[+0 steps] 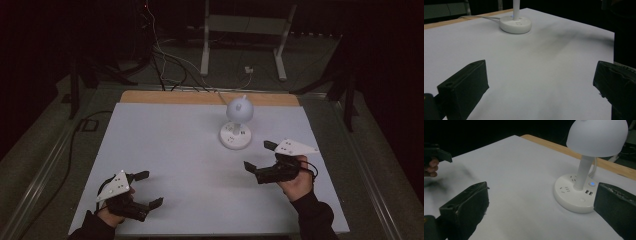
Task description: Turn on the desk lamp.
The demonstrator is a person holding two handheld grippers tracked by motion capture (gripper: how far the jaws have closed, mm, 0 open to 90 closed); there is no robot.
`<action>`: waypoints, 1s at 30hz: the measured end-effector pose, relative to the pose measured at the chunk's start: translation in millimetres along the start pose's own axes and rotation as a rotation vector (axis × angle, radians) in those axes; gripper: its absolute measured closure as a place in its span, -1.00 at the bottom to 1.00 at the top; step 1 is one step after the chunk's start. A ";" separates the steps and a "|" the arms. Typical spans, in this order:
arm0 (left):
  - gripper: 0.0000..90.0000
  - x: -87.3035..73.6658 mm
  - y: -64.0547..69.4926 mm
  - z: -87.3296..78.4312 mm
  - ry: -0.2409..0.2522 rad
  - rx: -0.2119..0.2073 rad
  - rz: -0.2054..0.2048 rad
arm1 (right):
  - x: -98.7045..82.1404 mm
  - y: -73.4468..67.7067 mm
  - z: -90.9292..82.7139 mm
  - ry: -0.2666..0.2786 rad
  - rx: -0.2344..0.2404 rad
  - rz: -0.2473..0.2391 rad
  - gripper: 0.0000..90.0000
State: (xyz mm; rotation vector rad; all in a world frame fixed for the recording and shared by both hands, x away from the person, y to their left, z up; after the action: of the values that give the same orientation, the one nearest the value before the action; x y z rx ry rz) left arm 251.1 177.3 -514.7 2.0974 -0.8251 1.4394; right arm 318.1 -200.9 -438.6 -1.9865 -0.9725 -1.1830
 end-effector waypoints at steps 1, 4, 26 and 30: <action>-0.99 0.3 0.0 0.0 0.001 0.000 0.002 | 0.8 1.3 0.8 -0.001 -0.002 0.001 -1.00; -0.99 0.2 -0.2 0.0 0.002 0.001 -0.003 | 2.2 3.7 2.5 -0.002 -0.005 0.001 -1.00; -0.99 1.5 -1.1 -0.6 0.014 0.000 -0.013 | 9.6 31.5 24.7 -0.021 -0.034 0.037 -1.00; -0.99 1.6 -1.0 -0.8 0.015 -0.001 -0.012 | 9.1 40.0 29.1 -0.022 -0.046 0.052 -1.00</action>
State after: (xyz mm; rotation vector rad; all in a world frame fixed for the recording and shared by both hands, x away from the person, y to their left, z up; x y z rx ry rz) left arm 251.7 178.2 -513.0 2.0846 -0.8060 1.4467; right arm 367.4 -196.5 -447.7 -2.0527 -0.9071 -1.1670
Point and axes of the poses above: each handheld gripper's, and its own axes: z roughly forward along the jaws, x roughly out of its top, y roughly to its right, the point moved 5 cm from there along z, roughly forward along the jaws, and after that the axes turned 12 degrees about x, right-handed, at the moved point
